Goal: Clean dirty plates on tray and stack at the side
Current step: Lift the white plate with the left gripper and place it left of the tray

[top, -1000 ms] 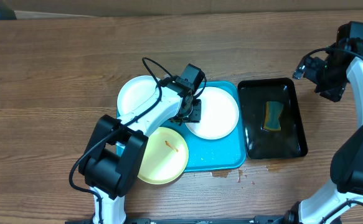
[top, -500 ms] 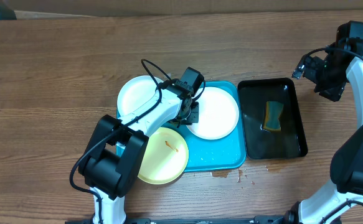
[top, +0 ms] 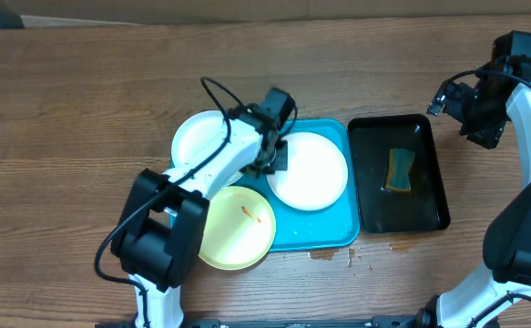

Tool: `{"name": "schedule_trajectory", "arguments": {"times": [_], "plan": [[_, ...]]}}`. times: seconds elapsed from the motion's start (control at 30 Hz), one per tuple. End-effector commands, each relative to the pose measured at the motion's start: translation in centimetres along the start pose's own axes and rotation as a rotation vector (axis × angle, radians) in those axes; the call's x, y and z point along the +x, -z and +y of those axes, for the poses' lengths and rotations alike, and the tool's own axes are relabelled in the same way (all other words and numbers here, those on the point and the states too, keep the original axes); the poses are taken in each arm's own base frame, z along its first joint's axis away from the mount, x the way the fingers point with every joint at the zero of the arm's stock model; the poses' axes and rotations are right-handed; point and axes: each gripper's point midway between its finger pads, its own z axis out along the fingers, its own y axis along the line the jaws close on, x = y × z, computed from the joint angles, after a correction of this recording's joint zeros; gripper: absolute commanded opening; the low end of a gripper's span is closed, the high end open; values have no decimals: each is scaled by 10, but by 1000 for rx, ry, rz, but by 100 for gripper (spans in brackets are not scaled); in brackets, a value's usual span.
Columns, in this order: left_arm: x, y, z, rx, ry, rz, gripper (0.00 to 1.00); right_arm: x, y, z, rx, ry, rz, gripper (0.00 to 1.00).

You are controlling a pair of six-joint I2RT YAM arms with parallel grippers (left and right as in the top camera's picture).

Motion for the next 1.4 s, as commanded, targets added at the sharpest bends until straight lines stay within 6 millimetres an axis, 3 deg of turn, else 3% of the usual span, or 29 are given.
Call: {"name": "schedule_trajectory", "arguments": {"times": [0.0,0.33,0.57,1.03,1.37], "plan": [[-39,63,-6,47,-39,-155,4,-2,6,4,-15,0,-17,100],[-59,110,-44,83,-121,-282,4,-2,6,4,-15,0,-17,100],[-62,119,-74,49,-186,-391,4,-2,6,4,-15,0,-17,100],[-47,160,-150,-162,-450,-738,4,-2,6,4,-15,0,-17,100],[-20,199,-180,-369,-578,-933,4,-2,6,4,-15,0,-17,100]]}}
